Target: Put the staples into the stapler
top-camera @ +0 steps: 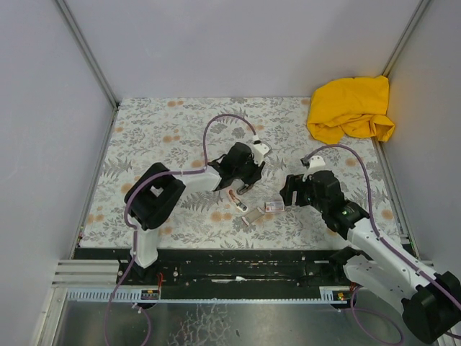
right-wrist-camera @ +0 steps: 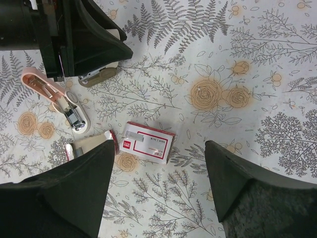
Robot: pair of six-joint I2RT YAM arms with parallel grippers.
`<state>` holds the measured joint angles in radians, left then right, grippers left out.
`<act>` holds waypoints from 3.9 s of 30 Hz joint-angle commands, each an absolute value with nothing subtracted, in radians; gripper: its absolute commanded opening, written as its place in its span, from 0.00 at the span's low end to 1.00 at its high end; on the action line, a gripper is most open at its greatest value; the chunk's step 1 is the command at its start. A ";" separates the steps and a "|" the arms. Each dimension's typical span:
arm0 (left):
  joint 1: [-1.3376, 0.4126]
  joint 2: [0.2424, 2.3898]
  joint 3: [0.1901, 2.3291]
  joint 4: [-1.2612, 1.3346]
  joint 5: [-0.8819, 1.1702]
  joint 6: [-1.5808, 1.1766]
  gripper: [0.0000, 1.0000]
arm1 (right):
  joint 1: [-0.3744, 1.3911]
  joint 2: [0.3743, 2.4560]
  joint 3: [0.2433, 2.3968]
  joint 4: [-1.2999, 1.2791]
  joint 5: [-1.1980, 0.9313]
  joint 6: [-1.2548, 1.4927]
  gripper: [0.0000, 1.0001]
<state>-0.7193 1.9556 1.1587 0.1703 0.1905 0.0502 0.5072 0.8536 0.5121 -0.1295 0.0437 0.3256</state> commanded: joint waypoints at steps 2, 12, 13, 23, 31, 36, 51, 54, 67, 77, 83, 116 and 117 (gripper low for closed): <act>-0.700 1.869 1.150 0.264 0.019 0.050 0.00 | 0.499 0.833 0.523 -0.131 0.069 0.317 0.80; -0.628 1.576 1.144 0.088 -0.405 -0.195 0.00 | 0.501 0.951 0.554 -0.119 -0.065 0.281 0.76; -0.617 1.543 1.132 0.049 -0.433 -0.240 0.00 | 0.501 0.969 0.560 -0.120 -0.085 0.281 0.74; -0.597 1.230 0.775 -0.162 -0.505 -0.721 0.00 | 0.576 1.100 0.618 -0.118 -0.158 0.250 0.66; -0.609 1.173 0.554 -0.157 -0.509 -0.972 0.00 | 0.718 1.238 0.688 -0.112 -0.084 0.233 0.56; -0.627 1.191 0.520 -0.182 -0.552 -1.063 0.00 | 0.751 1.309 0.715 -0.091 -0.086 0.240 0.50; -0.669 1.305 0.577 -0.203 -0.573 -1.096 0.37 | 0.810 1.450 0.760 -0.066 -0.083 0.244 0.38; -0.670 1.299 0.577 -0.195 -0.576 -1.083 0.55 | 0.824 1.461 0.762 -0.059 -0.083 0.251 0.38; -0.670 1.120 0.571 -0.189 -0.602 -0.960 0.96 | 0.894 1.519 0.784 -0.035 -0.037 0.278 0.33; -0.670 0.983 0.568 -0.213 -0.613 -0.887 1.00 | 0.913 1.555 0.791 -0.022 0.007 0.291 0.26; -0.670 0.946 0.565 -0.218 -0.616 -0.878 1.00 | 0.924 1.568 0.799 -0.019 0.005 0.285 0.27; -0.670 0.846 0.496 -0.027 -0.276 -0.582 0.97 | 0.920 1.470 0.807 -0.083 0.011 0.291 0.00; -0.670 0.843 0.487 -0.012 -0.243 -0.578 0.97 | 0.912 1.466 0.806 -0.086 0.005 0.291 0.00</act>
